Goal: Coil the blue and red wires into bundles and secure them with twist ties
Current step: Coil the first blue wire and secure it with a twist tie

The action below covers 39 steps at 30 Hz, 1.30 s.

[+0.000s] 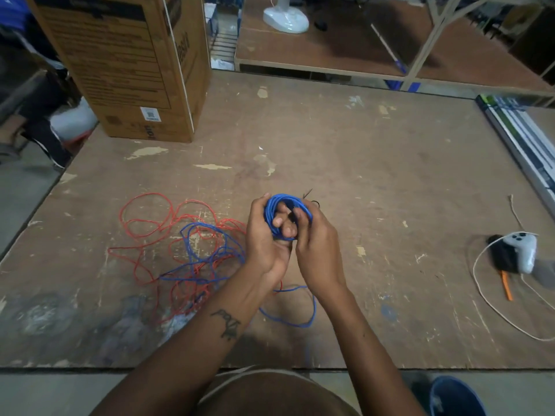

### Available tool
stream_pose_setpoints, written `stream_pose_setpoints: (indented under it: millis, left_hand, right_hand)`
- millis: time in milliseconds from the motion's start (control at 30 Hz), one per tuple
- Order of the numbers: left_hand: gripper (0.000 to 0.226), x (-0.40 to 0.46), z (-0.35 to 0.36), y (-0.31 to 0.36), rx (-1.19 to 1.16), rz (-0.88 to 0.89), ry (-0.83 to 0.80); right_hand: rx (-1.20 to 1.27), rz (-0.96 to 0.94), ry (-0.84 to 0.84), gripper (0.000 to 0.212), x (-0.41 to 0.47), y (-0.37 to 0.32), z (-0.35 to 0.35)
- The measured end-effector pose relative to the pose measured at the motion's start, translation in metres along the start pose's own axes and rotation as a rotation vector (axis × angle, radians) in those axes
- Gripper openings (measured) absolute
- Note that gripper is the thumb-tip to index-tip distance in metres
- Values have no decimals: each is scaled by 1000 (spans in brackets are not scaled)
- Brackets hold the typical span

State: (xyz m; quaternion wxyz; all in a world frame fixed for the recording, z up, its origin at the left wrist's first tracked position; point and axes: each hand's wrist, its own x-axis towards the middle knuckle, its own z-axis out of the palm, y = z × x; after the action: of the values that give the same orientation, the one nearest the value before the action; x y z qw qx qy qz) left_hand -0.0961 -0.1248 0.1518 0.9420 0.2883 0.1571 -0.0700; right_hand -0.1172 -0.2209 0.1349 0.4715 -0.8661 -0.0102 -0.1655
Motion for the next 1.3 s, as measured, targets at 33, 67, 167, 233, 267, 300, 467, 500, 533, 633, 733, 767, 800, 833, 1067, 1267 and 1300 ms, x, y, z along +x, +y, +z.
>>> stream_pose_setpoints:
  millis: [33, 67, 167, 233, 267, 300, 467, 500, 533, 633, 733, 767, 800, 833, 1067, 1267, 1300]
  left_hand:
    - [49, 1, -3, -1, -4, 8, 9]
    - [48, 1, -5, -3, 33, 28, 39]
    - [41, -5, -2, -8, 214, 147, 218]
    - [40, -7, 3, -8, 291, 214, 321]
    - [41, -6, 4, -8, 329, 233, 348]
    - [42, -4, 4, -8, 374, 243, 367]
    - [42, 7, 3, -6, 496, 181, 407]
    - [42, 9, 3, -6, 506, 164, 406]
    - [43, 11, 2, -6, 527, 153, 403]
    - [45, 14, -5, -6, 652, 143, 343]
    - [44, 24, -22, -2, 915, 187, 217]
    - [45, 26, -28, 0, 982, 204, 178]
    - [44, 27, -31, 1, 1000, 184, 158]
    - [44, 28, -33, 1, 971, 137, 150]
    - [65, 40, -32, 9, 1125, 139, 88]
    - [84, 48, -16, -7, 1334, 218, 197]
    - [82, 51, -18, -14, 1191, 196, 218]
  right_hand:
    - [-2, 12, -61, 28, 3, 0, -5]
    - [-4, 21, -108, 28, 3, -1, -9]
    - [-34, -20, -148, 30, -2, 1, -6]
    - [-64, -54, -119, 31, -7, 5, 5]
    - [-70, -56, -91, 30, -8, 7, 10]
    - [-64, -50, -68, 30, -8, 7, 14]
    - [-42, -29, -82, 30, -6, 21, 19]
    - [-45, -34, -105, 30, -5, 24, 19]
    - [-46, -31, -129, 29, -4, 28, 19]
    - [5, -22, -148, 25, -8, 38, 27]
    - [156, -13, -88, 26, -10, 46, 28]
    - [110, -59, -60, 29, -6, 50, 25]
    - [30, -120, -61, 32, -1, 54, 20]
    - [-53, -174, -88, 38, 4, 57, 17]
    - [-354, -399, -293, 54, 8, 53, 3]
    - [-268, -314, -271, 44, 15, 53, 1]
    - [-244, -315, -232, 45, 15, 51, -1]
